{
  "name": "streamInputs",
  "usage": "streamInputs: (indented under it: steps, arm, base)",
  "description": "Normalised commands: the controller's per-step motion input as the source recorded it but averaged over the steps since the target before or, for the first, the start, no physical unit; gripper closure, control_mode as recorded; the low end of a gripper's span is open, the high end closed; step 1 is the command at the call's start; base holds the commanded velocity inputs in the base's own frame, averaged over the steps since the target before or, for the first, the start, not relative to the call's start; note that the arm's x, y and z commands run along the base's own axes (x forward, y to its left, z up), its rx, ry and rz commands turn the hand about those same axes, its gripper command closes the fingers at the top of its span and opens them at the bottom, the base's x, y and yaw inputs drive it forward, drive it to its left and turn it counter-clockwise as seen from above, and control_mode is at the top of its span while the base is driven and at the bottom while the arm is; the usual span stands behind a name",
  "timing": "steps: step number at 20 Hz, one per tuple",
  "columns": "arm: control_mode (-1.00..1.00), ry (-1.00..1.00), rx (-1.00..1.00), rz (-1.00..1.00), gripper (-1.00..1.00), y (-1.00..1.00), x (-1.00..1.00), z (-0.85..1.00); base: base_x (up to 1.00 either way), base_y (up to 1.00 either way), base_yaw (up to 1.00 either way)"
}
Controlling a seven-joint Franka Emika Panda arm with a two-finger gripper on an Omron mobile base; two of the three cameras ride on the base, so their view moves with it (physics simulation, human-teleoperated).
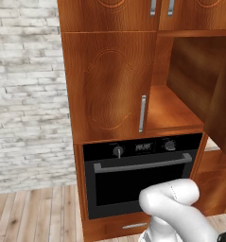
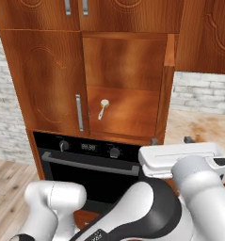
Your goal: Pick up the dish brush and bar soap from the sink, and place them back in the cabinet, and close the cabinet doors.
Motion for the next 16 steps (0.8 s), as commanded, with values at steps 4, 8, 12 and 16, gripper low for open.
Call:
streamInputs:
  steps: [4, 8, 12, 16]
  arm:
    - [-1.0, 0.0, 0.0, 0.08, -1.0, -0.06, 0.22, -0.21]
    - [-1.0, 0.0, 0.0, 0.08, -1.0, -0.01, 0.26, -0.25]
    - [-1.0, 0.0, 0.0, 0.08, -1.0, 0.0, 0.34, -0.22]
    - [-1.0, 0.0, 0.0, 0.09, -1.0, 0.0, 0.44, -0.17]
  base:
    - [0.0, 0.0, 0.0]
    - [0.0, 0.0, 0.0]
    - [0.0, 0.0, 0.0]
    - [0.0, 0.0, 0.0]
